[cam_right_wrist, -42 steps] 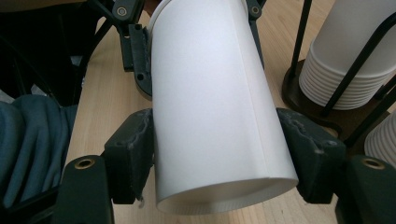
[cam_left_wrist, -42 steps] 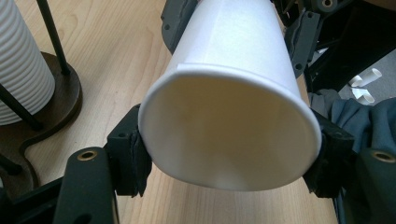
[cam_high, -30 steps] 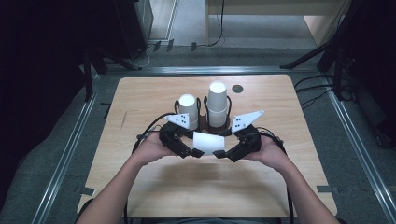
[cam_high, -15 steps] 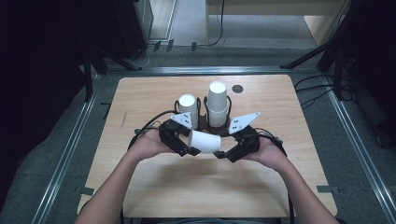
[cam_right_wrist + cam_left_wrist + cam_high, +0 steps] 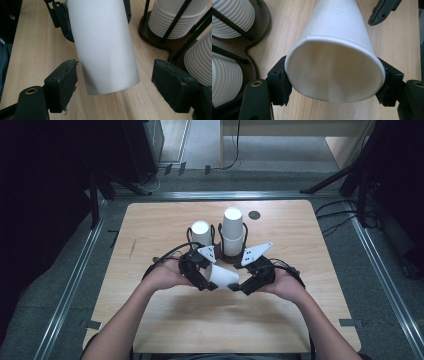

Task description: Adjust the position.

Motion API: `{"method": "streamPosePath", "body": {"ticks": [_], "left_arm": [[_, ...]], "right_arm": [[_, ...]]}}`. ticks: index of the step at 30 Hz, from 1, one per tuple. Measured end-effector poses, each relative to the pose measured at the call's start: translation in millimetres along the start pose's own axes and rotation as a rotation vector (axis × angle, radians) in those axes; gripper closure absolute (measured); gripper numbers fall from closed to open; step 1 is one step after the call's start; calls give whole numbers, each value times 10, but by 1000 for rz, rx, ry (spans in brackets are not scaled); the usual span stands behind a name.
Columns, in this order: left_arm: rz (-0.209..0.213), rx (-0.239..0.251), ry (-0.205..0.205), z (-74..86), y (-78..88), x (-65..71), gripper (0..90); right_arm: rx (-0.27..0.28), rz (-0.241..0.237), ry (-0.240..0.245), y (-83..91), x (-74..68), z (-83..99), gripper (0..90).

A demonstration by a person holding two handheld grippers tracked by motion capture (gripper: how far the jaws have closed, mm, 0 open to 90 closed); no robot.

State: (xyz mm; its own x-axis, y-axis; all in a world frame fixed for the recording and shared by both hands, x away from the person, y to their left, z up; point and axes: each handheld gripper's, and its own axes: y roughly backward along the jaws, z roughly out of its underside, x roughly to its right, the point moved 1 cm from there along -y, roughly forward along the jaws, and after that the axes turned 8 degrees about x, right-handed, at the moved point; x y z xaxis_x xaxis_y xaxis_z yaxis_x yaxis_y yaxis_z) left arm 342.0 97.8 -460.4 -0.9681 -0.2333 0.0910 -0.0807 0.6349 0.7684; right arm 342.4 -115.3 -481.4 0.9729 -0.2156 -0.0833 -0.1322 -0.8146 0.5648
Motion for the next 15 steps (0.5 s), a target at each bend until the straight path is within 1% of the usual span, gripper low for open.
{"method": "streamPosePath", "body": {"ticks": [4,5,6,8,9,11,12,15], "left_arm": [[0,-4,-10,-20,6,24,278],[1,-1,-14,-23,-1,33,277],[3,-10,-21,-26,-18,44,272],[6,-15,-24,-25,-25,48,270],[11,-21,-25,-22,-44,51,270],[11,-24,-22,-20,-51,49,270],[16,-25,-18,-14,-59,46,266],[21,-20,-16,-6,-58,44,258]], "right_arm": [[-18,-8,0,-51,-9,14,220],[-27,-16,3,-76,-19,20,220],[-48,-23,11,-126,-43,22,221],[-54,-28,17,-148,-58,21,226],[-65,-31,36,-183,-72,18,256],[-67,-34,40,-193,-80,16,274],[-73,-41,46,-205,-91,10,303],[-81,-44,54,-205,-98,7,313]]}}
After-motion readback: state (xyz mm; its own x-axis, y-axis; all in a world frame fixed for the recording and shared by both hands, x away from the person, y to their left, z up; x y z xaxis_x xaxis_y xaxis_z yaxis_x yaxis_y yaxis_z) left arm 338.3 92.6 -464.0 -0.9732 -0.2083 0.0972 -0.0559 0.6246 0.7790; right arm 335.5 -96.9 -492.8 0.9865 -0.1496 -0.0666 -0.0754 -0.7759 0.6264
